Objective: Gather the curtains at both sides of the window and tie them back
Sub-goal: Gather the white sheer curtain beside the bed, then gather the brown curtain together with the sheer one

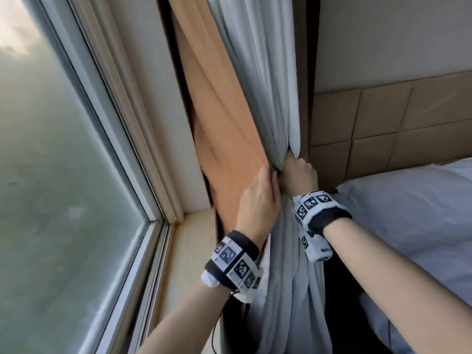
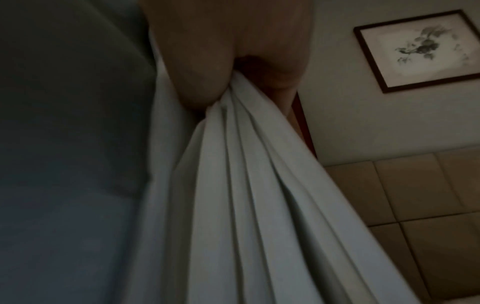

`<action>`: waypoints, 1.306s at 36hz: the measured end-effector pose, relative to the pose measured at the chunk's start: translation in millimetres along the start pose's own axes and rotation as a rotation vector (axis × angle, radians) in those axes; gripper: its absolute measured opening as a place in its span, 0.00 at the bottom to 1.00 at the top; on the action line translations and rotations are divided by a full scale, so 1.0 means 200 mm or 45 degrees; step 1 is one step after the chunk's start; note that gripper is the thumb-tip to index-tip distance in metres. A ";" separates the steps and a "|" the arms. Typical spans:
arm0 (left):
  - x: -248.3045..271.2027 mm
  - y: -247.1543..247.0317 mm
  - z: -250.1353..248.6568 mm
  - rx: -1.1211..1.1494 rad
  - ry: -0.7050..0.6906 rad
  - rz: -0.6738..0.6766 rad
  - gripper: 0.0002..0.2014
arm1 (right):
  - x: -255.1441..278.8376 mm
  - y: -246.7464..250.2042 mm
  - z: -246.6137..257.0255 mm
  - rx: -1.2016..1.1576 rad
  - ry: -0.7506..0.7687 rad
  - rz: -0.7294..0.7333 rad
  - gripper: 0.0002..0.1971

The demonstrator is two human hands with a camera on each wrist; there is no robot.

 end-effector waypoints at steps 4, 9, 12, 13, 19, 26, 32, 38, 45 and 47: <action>-0.10 -0.09 -0.05 0.072 0.032 0.181 0.07 | 0.01 0.04 -0.05 0.010 0.066 0.102 0.14; -0.21 -0.09 -0.08 0.013 0.061 0.377 0.06 | 0.00 0.11 -0.09 -0.155 0.048 0.273 0.14; -0.26 -0.09 -0.03 -0.071 0.183 0.463 0.08 | 0.01 0.11 -0.10 -0.141 0.111 0.294 0.14; -0.27 -0.09 -0.02 -0.048 0.228 0.475 0.09 | 0.02 0.10 -0.10 -0.134 0.136 0.299 0.15; -0.27 -0.08 0.01 0.130 0.350 0.480 0.07 | 0.01 0.08 -0.11 -0.167 0.193 0.348 0.18; -0.28 -0.09 -0.01 0.204 0.529 0.614 0.14 | -0.02 0.09 -0.11 -0.255 0.186 0.443 0.17; -0.34 -0.07 -0.03 0.449 0.704 0.540 0.31 | -0.02 0.06 -0.10 -0.044 0.169 0.469 0.10; -0.41 -0.07 -0.04 0.409 0.929 0.621 0.33 | 0.01 0.04 -0.11 -0.080 0.185 0.418 0.09; -0.44 -0.15 0.00 0.115 0.913 0.541 0.40 | 0.08 -0.01 -0.13 -0.035 0.201 0.389 0.10; -0.44 -0.14 -0.02 0.085 0.910 0.522 0.34 | 0.09 -0.02 -0.14 -0.070 0.207 0.388 0.12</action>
Point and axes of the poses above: each hand's wrist, its own x-axis away from the middle knuckle, its own y-axis out of the back of the hand, z = x × y, the point moved 1 cm from there along -x, towards the middle knuckle, and after that the axes turned 11 degrees about z, right-handed, at the moved point
